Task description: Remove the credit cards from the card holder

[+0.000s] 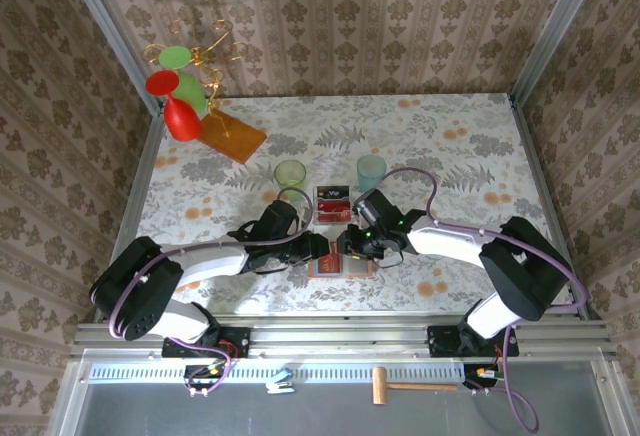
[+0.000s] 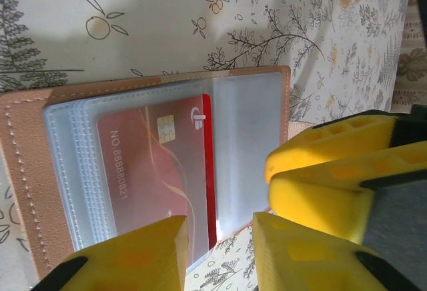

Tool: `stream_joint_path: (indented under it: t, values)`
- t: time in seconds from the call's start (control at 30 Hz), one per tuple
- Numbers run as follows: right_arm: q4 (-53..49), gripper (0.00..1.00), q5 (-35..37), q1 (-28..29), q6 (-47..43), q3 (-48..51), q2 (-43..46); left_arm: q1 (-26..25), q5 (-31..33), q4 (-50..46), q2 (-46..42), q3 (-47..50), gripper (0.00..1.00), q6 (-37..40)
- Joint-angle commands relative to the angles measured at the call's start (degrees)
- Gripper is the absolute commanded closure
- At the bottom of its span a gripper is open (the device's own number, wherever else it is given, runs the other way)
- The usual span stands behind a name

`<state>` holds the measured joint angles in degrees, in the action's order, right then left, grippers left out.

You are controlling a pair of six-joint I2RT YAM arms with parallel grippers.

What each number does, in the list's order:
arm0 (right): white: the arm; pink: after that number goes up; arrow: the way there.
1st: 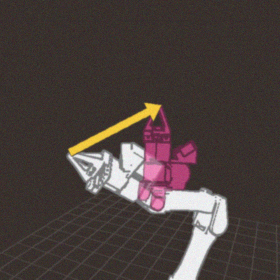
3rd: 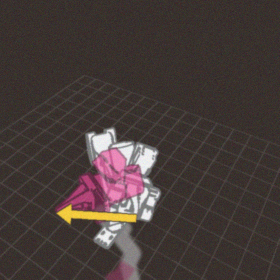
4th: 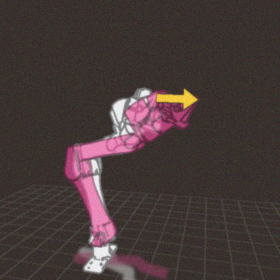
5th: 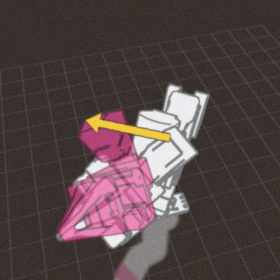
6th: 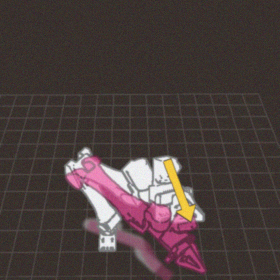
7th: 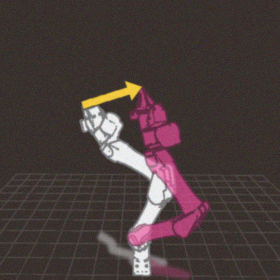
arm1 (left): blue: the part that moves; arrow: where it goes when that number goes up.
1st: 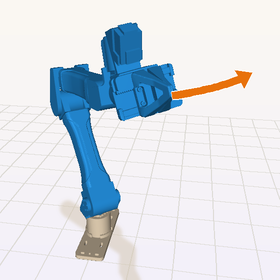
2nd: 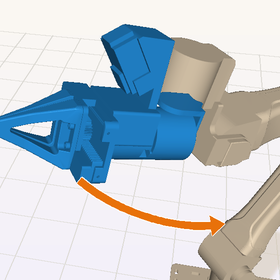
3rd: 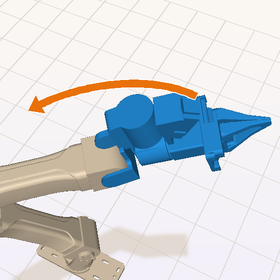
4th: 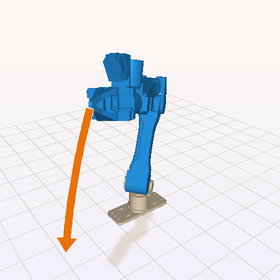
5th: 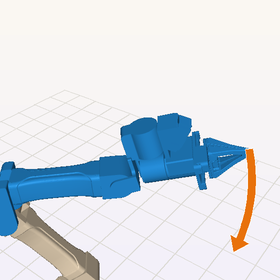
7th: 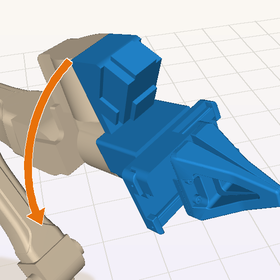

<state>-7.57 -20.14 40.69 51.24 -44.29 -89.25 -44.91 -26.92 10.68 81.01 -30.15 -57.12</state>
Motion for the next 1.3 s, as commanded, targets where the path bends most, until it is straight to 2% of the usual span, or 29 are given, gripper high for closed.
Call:
stream_joint_path:
  t: [0.0, 0.3, 0.57, 1.27]
  values:
    - [2.1, 0.76, -1.0, 0.5, 1.5, -1.2, -1.7, 0.6, 0.7, -0.2, -0.2, 1.3, 0.72, 1.2]
    - [5.9, 0.8, -3.0, 0.9, 3.1, -1.3, -4.9, 0.7, 2.0, -2.0, 0.4, 1.8, 0.79, 2.3]
    - [5.9, 0.78, -2.9, 0.9, 3.1, -1.1, -6.1, 0.6, 2.0, -2.1, 1.3, 1.9, 0.8, 2.4]
    - [-3.6, 0.74, 2.1, 1.0, -2.0, -3.7, -4.0, 0.7, 2.0, -2.4, 2.2, 1.9, 0.8, 2.2]
